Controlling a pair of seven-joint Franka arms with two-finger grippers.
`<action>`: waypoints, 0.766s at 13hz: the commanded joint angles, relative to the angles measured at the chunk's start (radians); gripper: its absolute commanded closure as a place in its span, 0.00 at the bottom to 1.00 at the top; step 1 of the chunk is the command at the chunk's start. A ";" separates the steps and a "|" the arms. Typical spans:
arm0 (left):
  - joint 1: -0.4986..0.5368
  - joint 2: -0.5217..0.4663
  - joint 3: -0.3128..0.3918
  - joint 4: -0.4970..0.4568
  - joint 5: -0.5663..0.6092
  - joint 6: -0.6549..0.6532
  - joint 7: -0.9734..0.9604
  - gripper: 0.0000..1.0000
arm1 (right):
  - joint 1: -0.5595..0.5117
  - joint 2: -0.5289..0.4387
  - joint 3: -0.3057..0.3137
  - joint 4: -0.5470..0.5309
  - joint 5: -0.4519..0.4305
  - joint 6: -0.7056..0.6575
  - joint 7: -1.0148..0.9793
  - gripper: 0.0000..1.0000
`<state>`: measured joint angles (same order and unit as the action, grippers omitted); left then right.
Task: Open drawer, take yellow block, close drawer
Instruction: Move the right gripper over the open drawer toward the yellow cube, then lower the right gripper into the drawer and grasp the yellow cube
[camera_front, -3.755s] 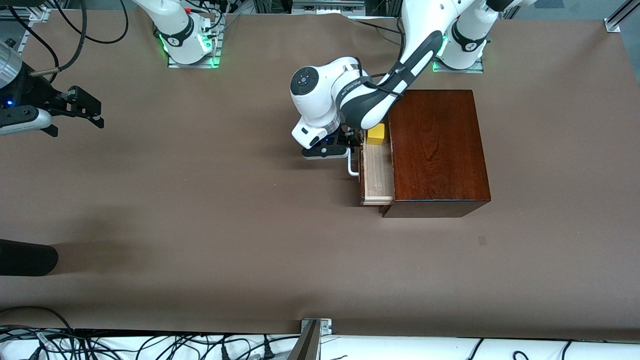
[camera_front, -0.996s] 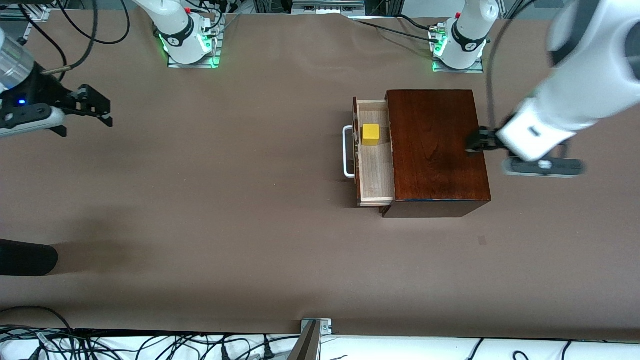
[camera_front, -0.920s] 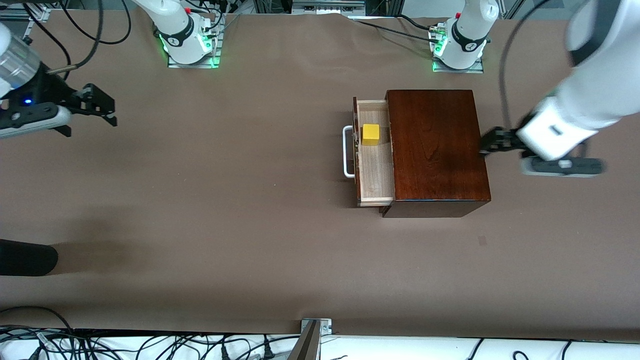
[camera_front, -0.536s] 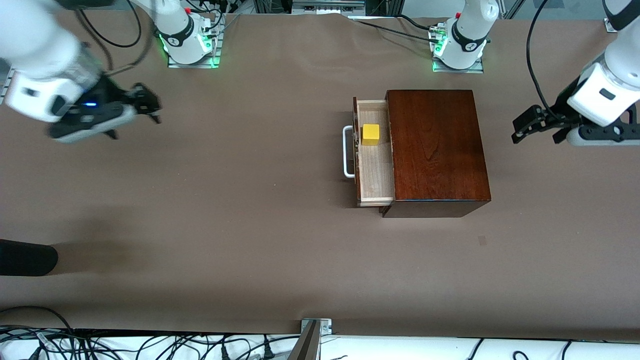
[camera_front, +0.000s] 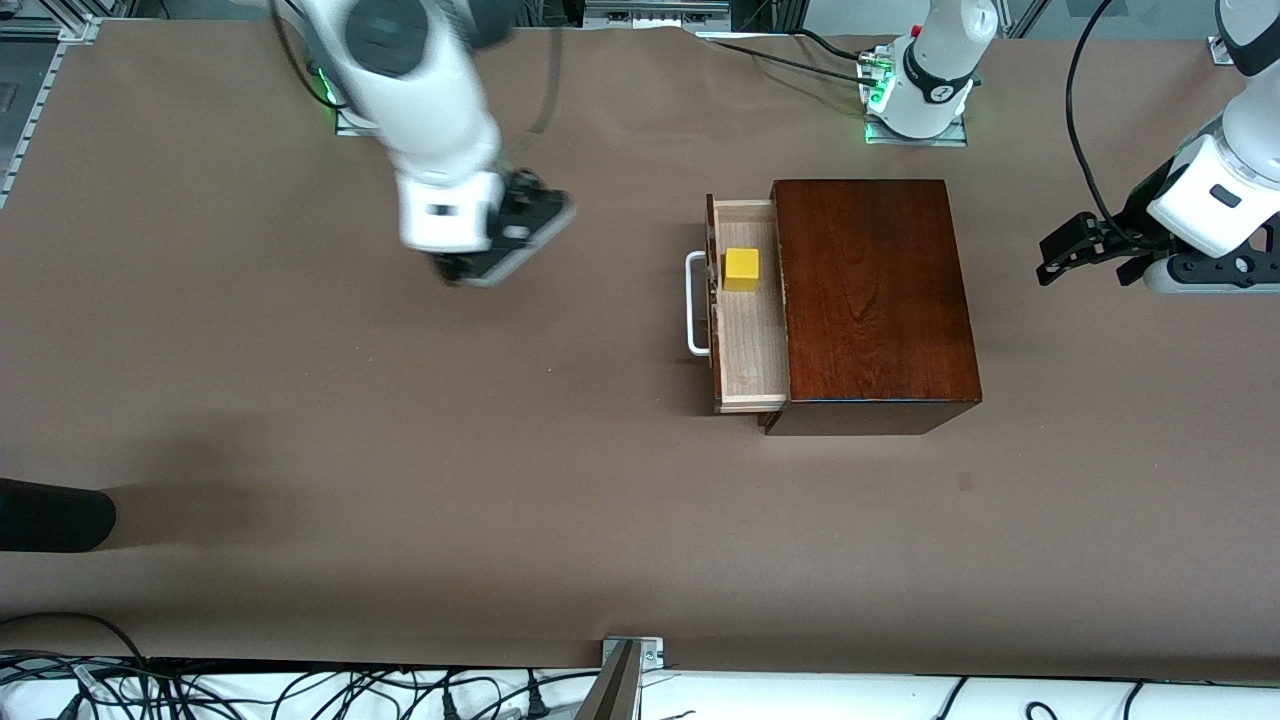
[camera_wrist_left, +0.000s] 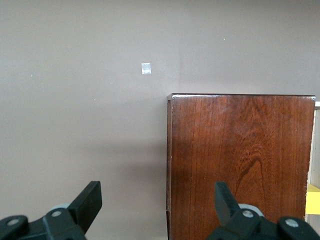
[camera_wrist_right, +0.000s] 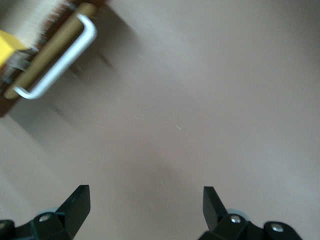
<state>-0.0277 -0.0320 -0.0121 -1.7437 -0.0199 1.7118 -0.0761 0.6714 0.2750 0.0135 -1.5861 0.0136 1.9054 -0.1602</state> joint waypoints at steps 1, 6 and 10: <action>-0.028 -0.003 0.027 -0.002 0.005 0.002 0.021 0.00 | 0.132 0.168 0.020 0.186 -0.003 0.011 -0.015 0.00; -0.028 -0.002 0.014 0.004 0.006 -0.024 0.007 0.00 | 0.301 0.478 0.019 0.529 -0.085 0.039 -0.028 0.00; -0.028 0.001 0.014 0.004 0.006 -0.023 0.012 0.00 | 0.330 0.520 0.019 0.531 -0.145 0.075 -0.071 0.00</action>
<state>-0.0487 -0.0314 -0.0028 -1.7444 -0.0199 1.7009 -0.0747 0.9910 0.7668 0.0383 -1.1041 -0.0996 1.9908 -0.1989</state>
